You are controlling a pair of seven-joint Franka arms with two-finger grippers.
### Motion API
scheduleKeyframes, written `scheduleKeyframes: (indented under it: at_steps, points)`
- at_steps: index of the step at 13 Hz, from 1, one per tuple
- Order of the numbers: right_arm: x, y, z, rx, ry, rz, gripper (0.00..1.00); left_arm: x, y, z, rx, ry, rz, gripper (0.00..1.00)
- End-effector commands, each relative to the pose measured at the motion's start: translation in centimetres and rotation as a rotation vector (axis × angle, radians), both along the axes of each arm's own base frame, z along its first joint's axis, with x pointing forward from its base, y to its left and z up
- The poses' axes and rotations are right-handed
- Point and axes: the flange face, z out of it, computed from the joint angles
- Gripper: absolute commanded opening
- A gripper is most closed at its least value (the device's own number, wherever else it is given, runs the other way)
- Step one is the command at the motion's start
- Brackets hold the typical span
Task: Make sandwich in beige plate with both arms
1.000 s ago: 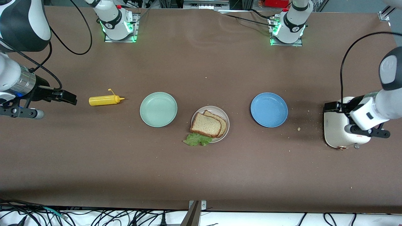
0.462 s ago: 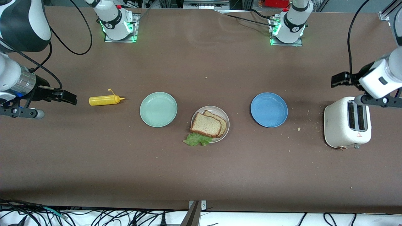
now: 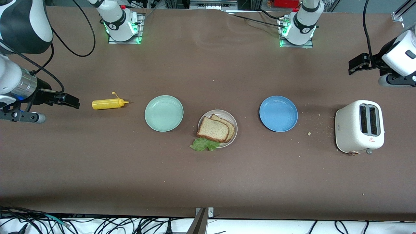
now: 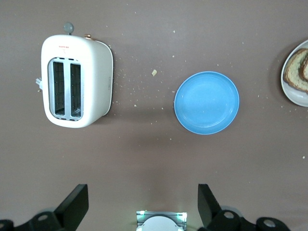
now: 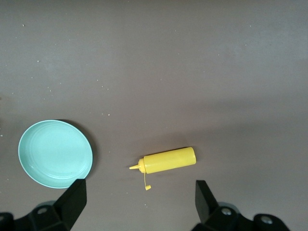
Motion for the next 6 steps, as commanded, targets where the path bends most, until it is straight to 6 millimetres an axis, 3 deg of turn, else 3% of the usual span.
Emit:
scheduleKeyframes:
  at_steps: [1, 3, 6]
  points:
    - [-0.3, 0.0, 0.2, 0.013, -0.005, -0.008, 1.0, 0.0, 1.6, -0.4, -0.023, -0.041, 0.042, 1.0]
    - [-0.3, 0.0, 0.2, 0.014, -0.006, -0.007, 1.0, 0.2, 3.6, -0.2, -0.087, -0.063, 0.086, 1.0]
    - [-0.3, 0.0, 0.2, 0.014, -0.006, -0.008, 1.0, -0.3, 4.0, -0.1, -0.109, -0.105, 0.105, 1.0]
